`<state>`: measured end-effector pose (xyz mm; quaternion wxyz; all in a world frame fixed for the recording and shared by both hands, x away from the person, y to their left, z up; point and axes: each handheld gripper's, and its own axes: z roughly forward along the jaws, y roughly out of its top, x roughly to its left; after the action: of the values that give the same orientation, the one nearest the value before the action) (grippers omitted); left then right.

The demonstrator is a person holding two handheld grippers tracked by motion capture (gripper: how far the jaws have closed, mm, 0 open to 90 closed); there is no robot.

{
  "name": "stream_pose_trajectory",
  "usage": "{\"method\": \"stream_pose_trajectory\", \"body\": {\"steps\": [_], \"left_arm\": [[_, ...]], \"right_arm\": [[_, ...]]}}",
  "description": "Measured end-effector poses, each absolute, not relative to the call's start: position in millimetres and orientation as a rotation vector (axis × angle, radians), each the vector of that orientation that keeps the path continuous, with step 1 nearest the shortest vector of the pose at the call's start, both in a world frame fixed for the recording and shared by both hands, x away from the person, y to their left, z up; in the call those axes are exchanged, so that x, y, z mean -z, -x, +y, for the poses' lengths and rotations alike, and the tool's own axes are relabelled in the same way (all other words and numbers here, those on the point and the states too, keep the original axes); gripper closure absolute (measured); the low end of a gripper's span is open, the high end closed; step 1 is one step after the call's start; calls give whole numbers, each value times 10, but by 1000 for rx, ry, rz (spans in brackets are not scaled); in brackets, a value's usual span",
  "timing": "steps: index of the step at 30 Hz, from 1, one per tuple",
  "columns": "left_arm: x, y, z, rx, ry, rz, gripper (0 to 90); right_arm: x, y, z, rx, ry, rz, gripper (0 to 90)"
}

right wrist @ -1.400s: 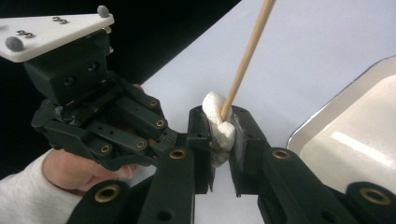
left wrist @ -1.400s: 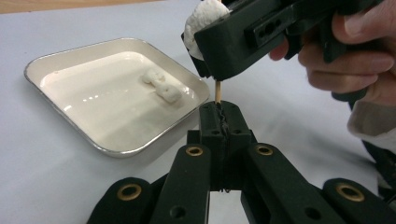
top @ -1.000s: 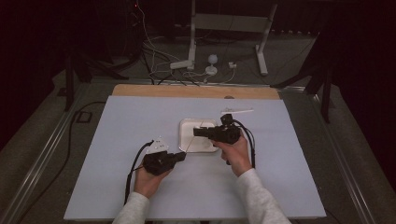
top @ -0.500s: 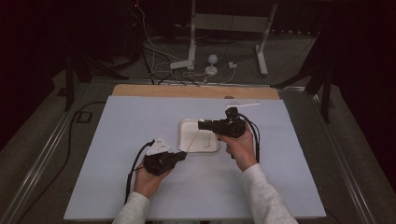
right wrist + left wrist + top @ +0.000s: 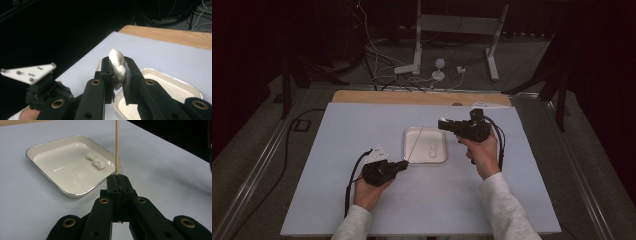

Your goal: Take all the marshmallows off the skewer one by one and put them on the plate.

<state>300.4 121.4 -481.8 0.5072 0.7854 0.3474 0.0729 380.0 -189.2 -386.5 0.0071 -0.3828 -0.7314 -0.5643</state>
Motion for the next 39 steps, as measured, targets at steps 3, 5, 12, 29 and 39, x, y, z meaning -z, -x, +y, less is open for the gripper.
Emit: {"method": "stream_pose_trajectory", "body": {"steps": [3, 5, 12, 29, 39], "left_arm": [[4816, -3012, 1230, -173, -1887, 846, 900], [4812, -3014, 1237, -167, -1880, 850, 900], [4797, -3016, 1246, -158, -1860, 860, 900], [4746, -3012, 1257, -139, -1822, 888, 900], [4646, -3033, 1269, -141, -1791, 903, 900]], "right_arm": [[3930, -3814, -1851, 1734, 1204, -2305, 805], [3963, -3822, -1830, 1721, 1208, -2316, 803], [4068, -3813, -1776, 1666, 1230, -2380, 792], [4425, -3787, -1703, 1496, 1331, -2534, 781], [4531, -3777, -1659, 1403, 1370, -2623, 771]]}}
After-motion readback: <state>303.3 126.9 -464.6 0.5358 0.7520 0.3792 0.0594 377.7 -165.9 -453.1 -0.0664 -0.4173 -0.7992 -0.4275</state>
